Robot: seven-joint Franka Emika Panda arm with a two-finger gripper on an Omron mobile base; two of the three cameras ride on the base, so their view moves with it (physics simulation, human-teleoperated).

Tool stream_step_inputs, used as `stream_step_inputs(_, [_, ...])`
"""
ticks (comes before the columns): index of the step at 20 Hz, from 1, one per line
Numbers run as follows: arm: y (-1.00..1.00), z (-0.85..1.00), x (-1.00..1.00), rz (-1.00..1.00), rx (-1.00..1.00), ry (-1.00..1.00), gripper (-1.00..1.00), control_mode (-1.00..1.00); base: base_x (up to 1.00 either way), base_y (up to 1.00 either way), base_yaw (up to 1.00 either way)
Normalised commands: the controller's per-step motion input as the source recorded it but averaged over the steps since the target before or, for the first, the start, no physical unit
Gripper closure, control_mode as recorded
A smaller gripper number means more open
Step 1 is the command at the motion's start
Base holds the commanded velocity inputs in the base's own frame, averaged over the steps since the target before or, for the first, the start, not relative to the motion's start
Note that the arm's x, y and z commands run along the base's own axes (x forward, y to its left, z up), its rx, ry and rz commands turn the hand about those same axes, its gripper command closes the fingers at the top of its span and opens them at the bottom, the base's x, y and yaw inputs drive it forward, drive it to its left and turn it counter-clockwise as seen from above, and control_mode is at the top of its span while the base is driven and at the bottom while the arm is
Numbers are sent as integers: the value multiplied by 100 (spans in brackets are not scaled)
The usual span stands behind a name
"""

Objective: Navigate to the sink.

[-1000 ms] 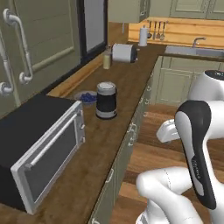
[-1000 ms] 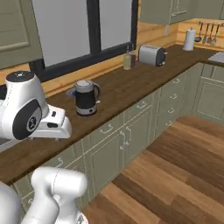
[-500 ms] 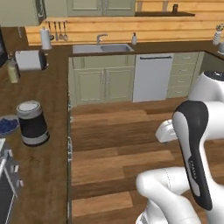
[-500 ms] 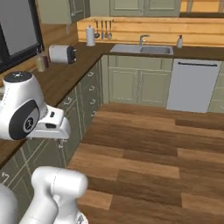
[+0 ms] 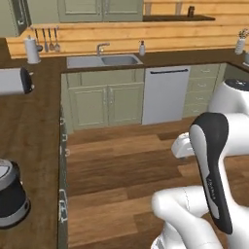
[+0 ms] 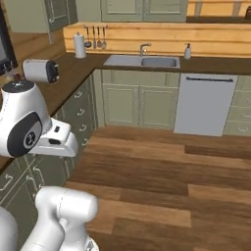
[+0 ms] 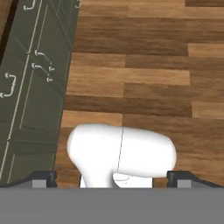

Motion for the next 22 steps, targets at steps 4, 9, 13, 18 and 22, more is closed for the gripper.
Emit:
stream_step_inputs(4, [0, 0, 0, 0, 0, 0, -100, 100, 100, -40, -9])
stream_step_inputs(9, [0, 0, 0, 0, 0, 0, -100, 100, 100, -17, -4])
stream_step_inputs(13, [0, 0, 0, 0, 0, 0, -100, 100, 100, 0, 0])
stream_step_inputs(18, [0, 0, 0, 0, 0, 0, -100, 100, 100, 0, 0])
stream_step_inputs(22, [0, 0, 0, 0, 0, 0, -100, 100, 100, 0, 0])
